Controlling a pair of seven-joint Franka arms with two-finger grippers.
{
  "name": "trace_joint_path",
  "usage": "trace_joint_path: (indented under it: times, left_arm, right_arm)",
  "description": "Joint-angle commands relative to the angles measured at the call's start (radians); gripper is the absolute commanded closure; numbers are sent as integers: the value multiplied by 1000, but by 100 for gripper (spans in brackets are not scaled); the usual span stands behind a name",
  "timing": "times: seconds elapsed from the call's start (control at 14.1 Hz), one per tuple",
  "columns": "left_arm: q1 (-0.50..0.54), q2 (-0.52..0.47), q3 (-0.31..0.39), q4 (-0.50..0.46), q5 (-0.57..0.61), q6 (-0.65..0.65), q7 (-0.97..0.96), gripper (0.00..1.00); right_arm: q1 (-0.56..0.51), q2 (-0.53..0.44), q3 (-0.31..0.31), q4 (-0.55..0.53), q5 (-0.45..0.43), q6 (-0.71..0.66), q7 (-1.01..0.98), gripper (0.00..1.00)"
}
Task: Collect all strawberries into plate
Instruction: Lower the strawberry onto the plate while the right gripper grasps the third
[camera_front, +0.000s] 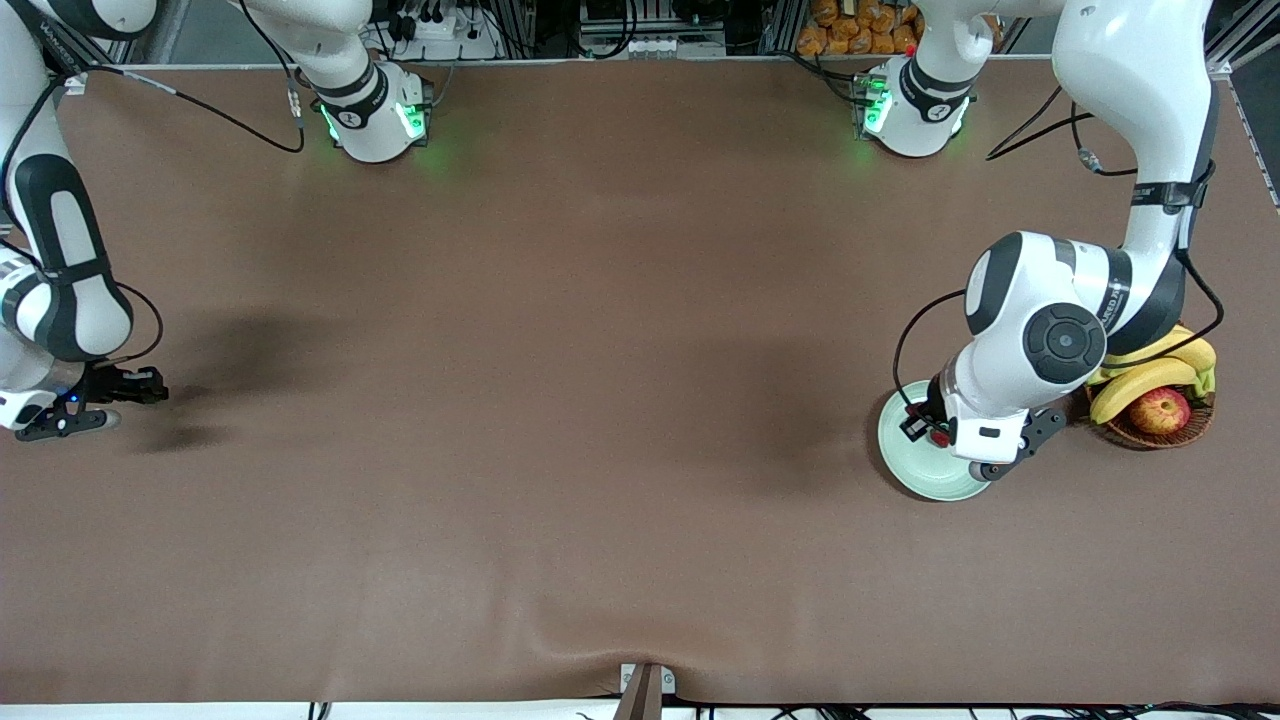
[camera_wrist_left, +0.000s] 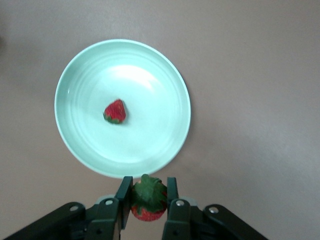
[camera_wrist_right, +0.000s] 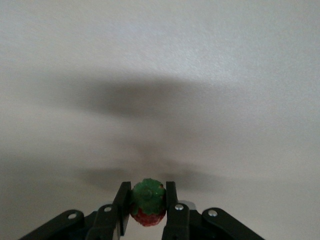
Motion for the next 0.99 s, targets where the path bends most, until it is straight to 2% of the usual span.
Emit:
trace_joint_path:
  times: [0.0,0.42,0.92]
  left_arm:
    - [33,-8,-5,-77,7,100,66,100]
    - [41,107,-6,-86,169,190,111,100]
    - [43,149,-6,-100,189,219,154,100]
  right_arm:
    - [33,-35,0,45,2,-101,57,92]
    - [100,-90,4,58,2,-213,236,92]
    - [223,-118,11,114,19,-322,504,92]
